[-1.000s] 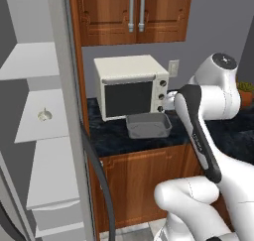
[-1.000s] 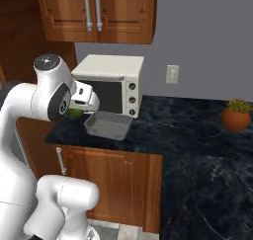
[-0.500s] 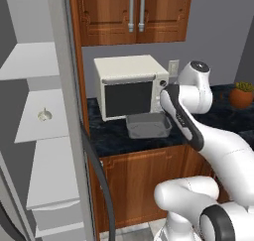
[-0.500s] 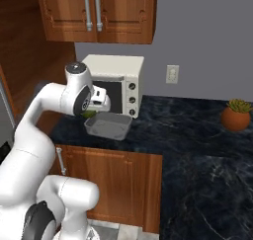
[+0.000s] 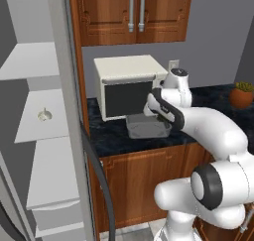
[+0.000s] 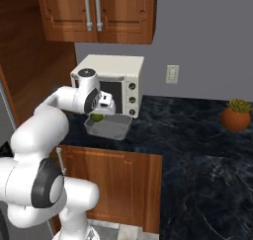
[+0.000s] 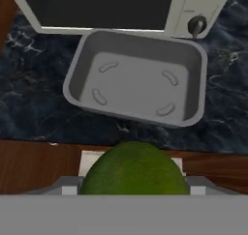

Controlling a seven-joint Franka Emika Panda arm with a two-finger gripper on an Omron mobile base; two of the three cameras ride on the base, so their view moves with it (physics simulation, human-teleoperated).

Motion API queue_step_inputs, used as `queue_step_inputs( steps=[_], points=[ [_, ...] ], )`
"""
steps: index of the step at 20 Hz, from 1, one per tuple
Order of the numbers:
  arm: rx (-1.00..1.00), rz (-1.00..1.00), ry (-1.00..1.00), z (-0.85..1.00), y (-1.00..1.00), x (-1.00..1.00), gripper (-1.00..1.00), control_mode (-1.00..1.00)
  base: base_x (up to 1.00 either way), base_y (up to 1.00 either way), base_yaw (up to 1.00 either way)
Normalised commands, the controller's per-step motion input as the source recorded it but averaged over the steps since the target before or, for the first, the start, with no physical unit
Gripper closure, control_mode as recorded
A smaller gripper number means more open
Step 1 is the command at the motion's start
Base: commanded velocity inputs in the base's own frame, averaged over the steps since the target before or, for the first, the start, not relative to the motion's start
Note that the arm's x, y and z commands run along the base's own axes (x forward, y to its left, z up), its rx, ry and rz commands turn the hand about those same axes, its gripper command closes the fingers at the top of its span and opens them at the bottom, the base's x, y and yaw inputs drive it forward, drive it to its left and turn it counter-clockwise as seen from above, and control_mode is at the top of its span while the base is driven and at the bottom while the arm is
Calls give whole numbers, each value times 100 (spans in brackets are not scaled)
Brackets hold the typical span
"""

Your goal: Take the garlic and lime out of the freezer and place them in the tupperware container on the counter. Then put the tupperware containing the vegetables back in the freezer.

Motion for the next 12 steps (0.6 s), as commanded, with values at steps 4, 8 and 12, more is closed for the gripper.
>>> queue_step_inputs(
  steps=[4, 8, 12],
  points=[
    [0, 0, 5, -52, 0, 62, 100, -100, 0, 0, 0],
    [0, 0, 6, -38, 0, 60, 100, -100, 0, 0, 0],
    [0, 0, 7, -34, 0, 51, 100, -100, 0, 0, 0]
  ],
)
